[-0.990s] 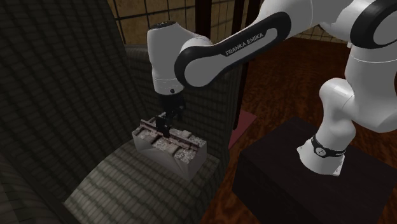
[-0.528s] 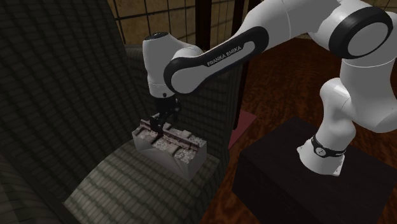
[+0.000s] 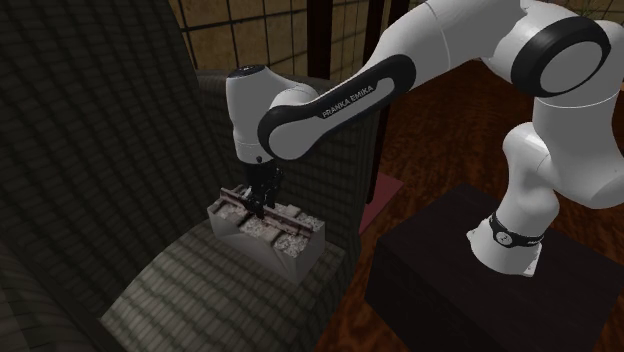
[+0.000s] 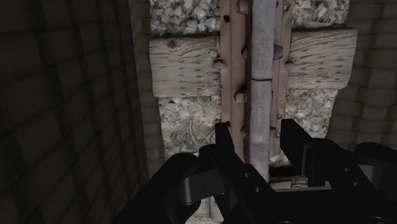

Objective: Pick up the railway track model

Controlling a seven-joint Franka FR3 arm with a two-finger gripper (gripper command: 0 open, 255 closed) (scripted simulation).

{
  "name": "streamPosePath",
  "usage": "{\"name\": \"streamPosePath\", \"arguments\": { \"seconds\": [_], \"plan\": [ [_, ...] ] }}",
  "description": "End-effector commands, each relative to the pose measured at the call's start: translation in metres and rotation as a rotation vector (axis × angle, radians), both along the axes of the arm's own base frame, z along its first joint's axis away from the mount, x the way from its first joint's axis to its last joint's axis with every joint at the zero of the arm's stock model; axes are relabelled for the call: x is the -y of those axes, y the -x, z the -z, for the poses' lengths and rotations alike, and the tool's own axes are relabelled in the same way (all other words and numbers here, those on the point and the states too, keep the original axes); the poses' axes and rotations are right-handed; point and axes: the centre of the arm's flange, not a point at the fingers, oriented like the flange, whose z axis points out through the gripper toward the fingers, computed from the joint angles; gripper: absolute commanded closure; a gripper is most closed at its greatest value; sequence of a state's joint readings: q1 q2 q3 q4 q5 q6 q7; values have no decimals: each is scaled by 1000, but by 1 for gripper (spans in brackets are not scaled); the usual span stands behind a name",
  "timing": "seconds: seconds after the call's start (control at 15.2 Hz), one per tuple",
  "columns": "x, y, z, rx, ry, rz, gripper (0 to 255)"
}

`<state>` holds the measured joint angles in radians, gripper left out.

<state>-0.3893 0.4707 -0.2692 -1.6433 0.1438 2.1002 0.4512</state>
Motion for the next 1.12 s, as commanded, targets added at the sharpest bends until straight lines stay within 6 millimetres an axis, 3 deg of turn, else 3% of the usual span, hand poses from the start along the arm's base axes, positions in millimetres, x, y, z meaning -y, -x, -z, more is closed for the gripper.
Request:
{"name": "streamPosePath", "arguments": {
  "seconds": [0.0, 0.4, 1.06],
  "plan": [
    [0, 0, 1, 0, 0, 0, 255],
    [0, 1, 0, 0, 0, 0, 255],
    [0, 1, -53, 0, 0, 0, 255]
  ]
}}
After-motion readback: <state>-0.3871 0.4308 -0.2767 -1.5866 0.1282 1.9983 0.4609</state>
